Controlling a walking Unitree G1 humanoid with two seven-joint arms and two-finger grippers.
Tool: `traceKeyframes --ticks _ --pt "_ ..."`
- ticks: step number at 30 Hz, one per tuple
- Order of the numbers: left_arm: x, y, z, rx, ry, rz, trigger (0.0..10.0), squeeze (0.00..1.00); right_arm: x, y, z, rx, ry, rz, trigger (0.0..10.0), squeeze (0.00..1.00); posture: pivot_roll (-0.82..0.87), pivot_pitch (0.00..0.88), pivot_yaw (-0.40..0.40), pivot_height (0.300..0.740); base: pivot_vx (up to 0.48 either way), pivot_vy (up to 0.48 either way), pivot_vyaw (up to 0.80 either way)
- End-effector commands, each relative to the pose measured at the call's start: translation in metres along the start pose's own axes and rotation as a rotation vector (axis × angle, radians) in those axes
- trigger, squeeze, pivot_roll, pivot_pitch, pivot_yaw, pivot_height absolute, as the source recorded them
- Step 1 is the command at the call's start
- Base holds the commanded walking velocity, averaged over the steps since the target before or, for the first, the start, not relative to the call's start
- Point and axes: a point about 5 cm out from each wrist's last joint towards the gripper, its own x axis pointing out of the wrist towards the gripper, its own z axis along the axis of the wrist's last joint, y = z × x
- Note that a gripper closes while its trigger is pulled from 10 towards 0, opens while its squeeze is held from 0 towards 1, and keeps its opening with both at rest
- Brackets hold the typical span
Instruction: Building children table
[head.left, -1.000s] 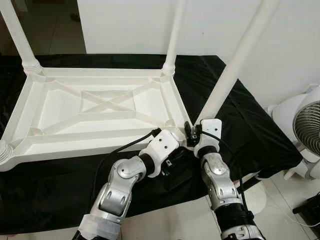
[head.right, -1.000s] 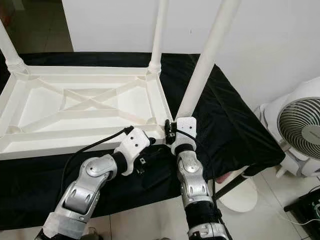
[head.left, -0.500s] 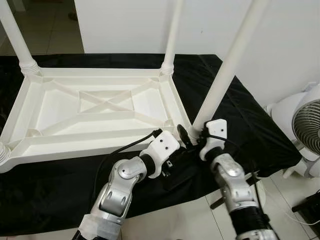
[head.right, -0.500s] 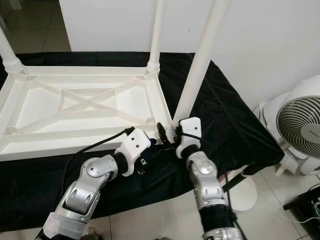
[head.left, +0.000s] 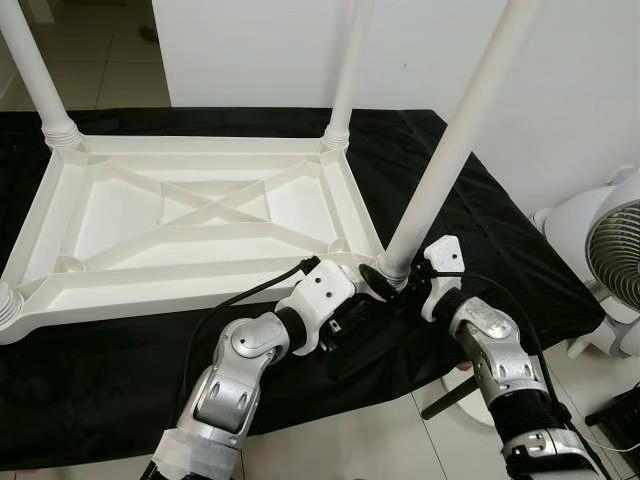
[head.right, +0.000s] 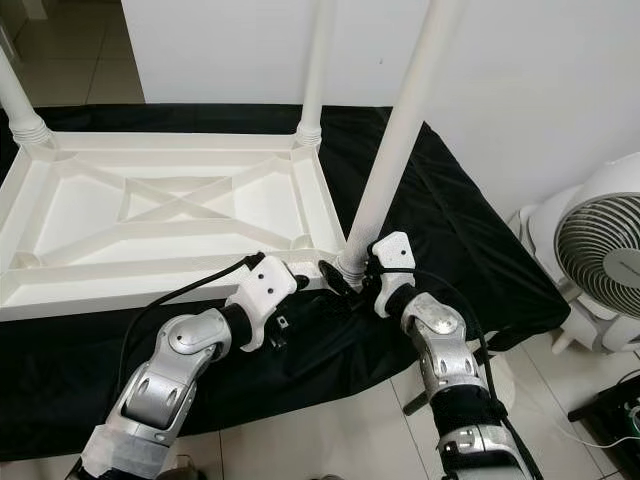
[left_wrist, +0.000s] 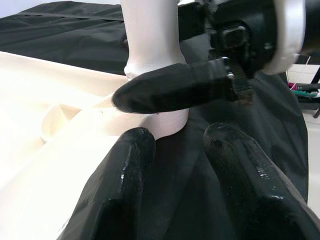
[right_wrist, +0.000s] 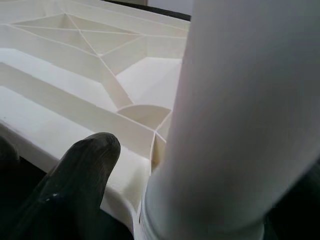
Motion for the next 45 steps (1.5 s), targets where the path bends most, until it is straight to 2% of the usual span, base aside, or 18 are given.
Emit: traceKeyframes --ticks 1,6,7,8,9,10,11,25,26,29,32,33,37,39,41,43,44,45 --pt "0.002 0.002 0.0 -0.012 0.0 0.071 10.0 0.0 0.002 0.0 -0.003 -0.013 0.016 0.024 10.0 0.0 0.08 0.037 -0.083 0.74 0.0 0.0 0.0" --pt "0.002 0.003 0.002 -0.009 -0.004 0.071 10.0 0.0 0.009 -0.001 -0.003 -0.033 0.02 0.044 10.0 0.0 0.08 0.039 -0.081 0.74 0.0 0.0 0.0" --pt "0.002 0.004 0.002 -0.008 -0.004 0.074 10.0 0.0 0.014 -0.003 -0.001 -0.034 0.012 0.058 3.5 0.0 0.09 0.04 -0.082 0.74 0.0 0.0 0.0" --pt "0.002 0.004 0.002 -0.008 -0.004 0.074 10.0 0.0 0.014 -0.003 -0.001 -0.034 0.012 0.058 3.5 0.0 0.09 0.04 -0.082 0.74 0.0 0.0 0.0" --pt "0.001 0.005 0.002 -0.007 -0.003 0.077 10.0 0.0 0.015 -0.004 -0.001 -0.038 0.019 0.062 2.7 0.0 0.09 0.04 -0.082 0.74 0.0 0.0 0.0" --pt "0.001 0.005 0.002 -0.007 -0.003 0.077 10.0 0.0 0.015 -0.004 -0.001 -0.038 0.019 0.062 2.7 0.0 0.09 0.04 -0.082 0.74 0.0 0.0 0.0" --pt "0.001 0.005 0.002 -0.007 -0.002 0.079 10.0 0.0 0.016 -0.004 -0.003 -0.03 0.026 0.071 0.0 0.0 0.09 0.041 -0.085 0.74 0.0 0.0 0.0" --pt "0.001 0.004 0.003 -0.014 -0.006 0.091 10.0 0.0 0.006 0.0 -0.016 0.059 0.021 0.05 0.0 0.0 0.08 0.049 -0.099 0.74 0.0 0.0 0.0" --pt "0.001 0.003 0.002 -0.018 -0.007 0.09 10.0 0.0 0.006 0.003 -0.017 0.076 0.02 0.017 10.0 0.0 0.08 0.051 -0.1 0.74 0.0 0.0 0.0" --pt "0.001 0.003 0.002 -0.021 -0.006 0.089 10.0 0.0 0.006 0.007 -0.016 0.088 0.014 -0.025 10.0 0.0 0.08 0.054 -0.099 0.74 0.0 0.0 0.0" --pt "0.001 -0.001 0.001 -0.029 -0.003 0.078 10.0 0.0 0.007 0.019 -0.009 0.079 -0.011 -0.176 10.0 0.0 0.07 0.061 -0.094 0.74 0.0 0.0 0.0" --pt "0.001 -0.001 0.001 -0.029 -0.003 0.078 10.0 0.0 0.007 0.019 -0.009 0.079 -0.011 -0.176 10.0 0.0 0.07 0.061 -0.094 0.74 0.0 0.0 0.0" --pt "0.0 -0.002 0.0 -0.029 0.0 0.069 10.0 0.0 0.002 0.017 -0.004 0.086 0.015 -0.496 10.0 0.0 0.07 0.066 -0.093 0.74 0.0 0.0 0.0" --pt "0.0 -0.002 0.0 -0.029 0.001 0.069 10.0 0.0 0.0 0.017 -0.005 0.084 0.032 -0.553 10.0 0.0 0.07 0.066 -0.093 0.74 0.0 0.0 0.0" --pt "0.0 -0.002 0.0 -0.031 0.001 0.068 10.0 0.0 -0.006 0.018 -0.009 0.092 0.063 -0.692 10.0 0.0 0.07 0.063 -0.095 0.74 0.0 0.0 0.0" --pt "0.001 -0.002 0.0 -0.031 0.001 0.067 10.0 0.0 -0.008 0.023 -0.01 0.107 0.08 -0.741 10.0 0.0 0.07 0.063 -0.095 0.74 0.0 0.0 0.0" --pt "0.001 -0.003 -0.001 -0.034 0.0 0.066 10.0 0.0 -0.004 0.035 -0.01 0.142 0.076 -0.707 10.0 0.0 0.06 0.061 -0.093 0.74 0.0 0.0 0.0" --pt "0.001 -0.003 -0.001 -0.034 0.0 0.066 10.0 0.0 -0.004 0.035 -0.01 0.142 0.076 -0.707 10.0 0.0 0.06 0.061 -0.093 0.74 0.0 0.0 0.0"
